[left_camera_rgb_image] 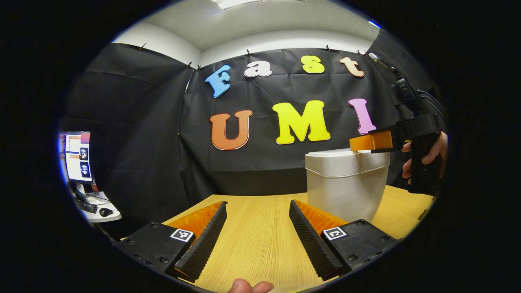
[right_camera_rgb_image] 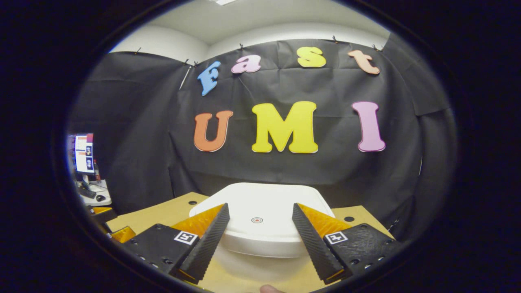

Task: Press the lid of the desktop garbage bin to open it, pick up the crumpled paper on the desktop and throw it into the bin, then pick up the pop can on the desktop and drop it into the bin, and finally close the garbage bin lid.

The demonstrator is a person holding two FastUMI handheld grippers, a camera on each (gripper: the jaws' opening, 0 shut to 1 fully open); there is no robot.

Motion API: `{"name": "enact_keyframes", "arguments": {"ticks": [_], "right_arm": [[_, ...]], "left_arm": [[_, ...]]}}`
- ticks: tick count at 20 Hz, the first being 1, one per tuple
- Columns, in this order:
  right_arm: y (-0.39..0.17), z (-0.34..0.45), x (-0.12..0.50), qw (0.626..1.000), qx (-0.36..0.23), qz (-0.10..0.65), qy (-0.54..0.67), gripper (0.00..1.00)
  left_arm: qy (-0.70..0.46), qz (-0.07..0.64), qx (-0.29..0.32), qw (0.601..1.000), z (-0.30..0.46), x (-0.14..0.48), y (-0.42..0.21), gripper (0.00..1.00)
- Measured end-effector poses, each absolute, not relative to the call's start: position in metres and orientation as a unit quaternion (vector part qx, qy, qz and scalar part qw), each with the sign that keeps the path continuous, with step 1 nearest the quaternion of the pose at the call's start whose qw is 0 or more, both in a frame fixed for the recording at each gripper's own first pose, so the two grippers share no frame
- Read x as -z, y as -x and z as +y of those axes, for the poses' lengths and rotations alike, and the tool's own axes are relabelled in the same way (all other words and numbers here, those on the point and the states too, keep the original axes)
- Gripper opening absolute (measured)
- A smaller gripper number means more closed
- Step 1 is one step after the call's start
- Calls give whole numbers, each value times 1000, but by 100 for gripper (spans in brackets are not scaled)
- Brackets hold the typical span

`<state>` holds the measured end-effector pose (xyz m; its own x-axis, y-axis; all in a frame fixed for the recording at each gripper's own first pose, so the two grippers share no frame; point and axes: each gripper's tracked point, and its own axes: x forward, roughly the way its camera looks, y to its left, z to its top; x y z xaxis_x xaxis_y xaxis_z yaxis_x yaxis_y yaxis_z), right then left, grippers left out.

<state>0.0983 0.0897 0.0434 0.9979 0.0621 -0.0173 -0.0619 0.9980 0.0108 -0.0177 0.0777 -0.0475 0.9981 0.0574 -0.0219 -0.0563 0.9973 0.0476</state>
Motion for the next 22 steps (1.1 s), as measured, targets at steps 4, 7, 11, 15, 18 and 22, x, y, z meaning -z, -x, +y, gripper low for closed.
{"name": "enact_keyframes", "arguments": {"ticks": [4,7,11,15,18,22], "right_arm": [[-81,77,-44,999,-32,-35,1,98],[-63,66,-39,998,-36,-53,23,98],[-34,47,-38,995,-43,-82,19,95],[-13,18,-23,995,-23,-101,0,95],[-4,-3,4,996,-2,-88,-17,95],[0,-24,28,997,26,-69,-28,95]], "left_arm": [[1,-10,-14,1000,51,37,22,99],[16,0,-15,1000,36,40,17,99],[12,-10,-17,1000,14,13,11,99],[8,-40,-24,999,-4,-8,6,99],[14,-38,-14,999,-18,-7,2,99],[21,-35,-7,999,-19,1,0,99]]}}
